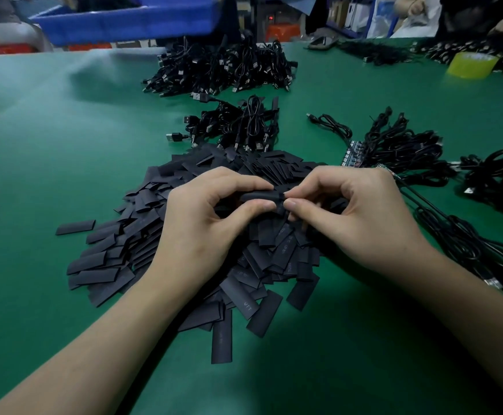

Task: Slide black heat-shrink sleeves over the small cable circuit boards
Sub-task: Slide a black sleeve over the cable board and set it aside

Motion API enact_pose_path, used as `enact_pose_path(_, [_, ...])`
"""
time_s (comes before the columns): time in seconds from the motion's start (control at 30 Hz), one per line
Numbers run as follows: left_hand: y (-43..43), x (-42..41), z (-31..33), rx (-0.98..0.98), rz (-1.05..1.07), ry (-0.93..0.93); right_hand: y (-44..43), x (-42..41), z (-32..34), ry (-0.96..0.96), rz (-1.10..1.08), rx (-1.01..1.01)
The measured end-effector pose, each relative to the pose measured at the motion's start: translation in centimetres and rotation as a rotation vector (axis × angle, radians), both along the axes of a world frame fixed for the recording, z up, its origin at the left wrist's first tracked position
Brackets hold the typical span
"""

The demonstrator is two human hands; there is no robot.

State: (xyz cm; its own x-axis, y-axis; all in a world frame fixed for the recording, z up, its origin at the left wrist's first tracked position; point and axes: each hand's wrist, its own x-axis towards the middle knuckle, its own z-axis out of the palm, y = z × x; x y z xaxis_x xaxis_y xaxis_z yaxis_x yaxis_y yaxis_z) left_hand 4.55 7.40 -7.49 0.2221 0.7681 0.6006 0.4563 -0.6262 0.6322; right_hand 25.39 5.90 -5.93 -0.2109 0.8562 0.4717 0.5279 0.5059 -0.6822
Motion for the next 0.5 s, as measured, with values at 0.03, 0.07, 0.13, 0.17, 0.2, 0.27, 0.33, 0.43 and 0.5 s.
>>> enact_pose_path(0.03, [0.01,-0.01,-0.01,0.000,-0.002,-0.001,0.00,-0.01,-0.05,0.003,0.000,0.004])
enact_pose_path(0.07, [0.02,-0.04,-0.01,0.001,-0.003,0.000,0.00,-0.02,-0.11,0.008,0.000,0.006])
enact_pose_path(0.13, [0.06,-0.08,-0.01,0.004,-0.002,0.005,-0.01,-0.05,-0.17,0.013,-0.001,0.010])
enact_pose_path(0.17, [0.09,-0.10,-0.01,0.006,-0.002,0.007,-0.01,-0.06,-0.19,0.011,-0.002,0.016])
enact_pose_path(0.2, [0.11,-0.11,-0.02,0.008,-0.003,0.007,-0.01,-0.07,-0.20,0.008,-0.002,0.025])
enact_pose_path(0.27, [0.11,-0.09,-0.04,0.009,-0.002,0.009,-0.04,-0.08,-0.20,0.001,-0.004,0.041])
enact_pose_path(0.33, [0.11,-0.11,-0.05,0.006,-0.003,0.009,-0.08,-0.05,-0.19,-0.011,-0.009,0.053])
enact_pose_path(0.43, [0.07,-0.11,-0.03,-0.010,-0.001,0.004,-0.07,0.03,-0.22,-0.048,-0.015,0.086])
enact_pose_path(0.5, [-0.02,-0.06,-0.04,-0.015,-0.001,0.001,-0.03,0.10,-0.24,-0.074,-0.021,0.114])
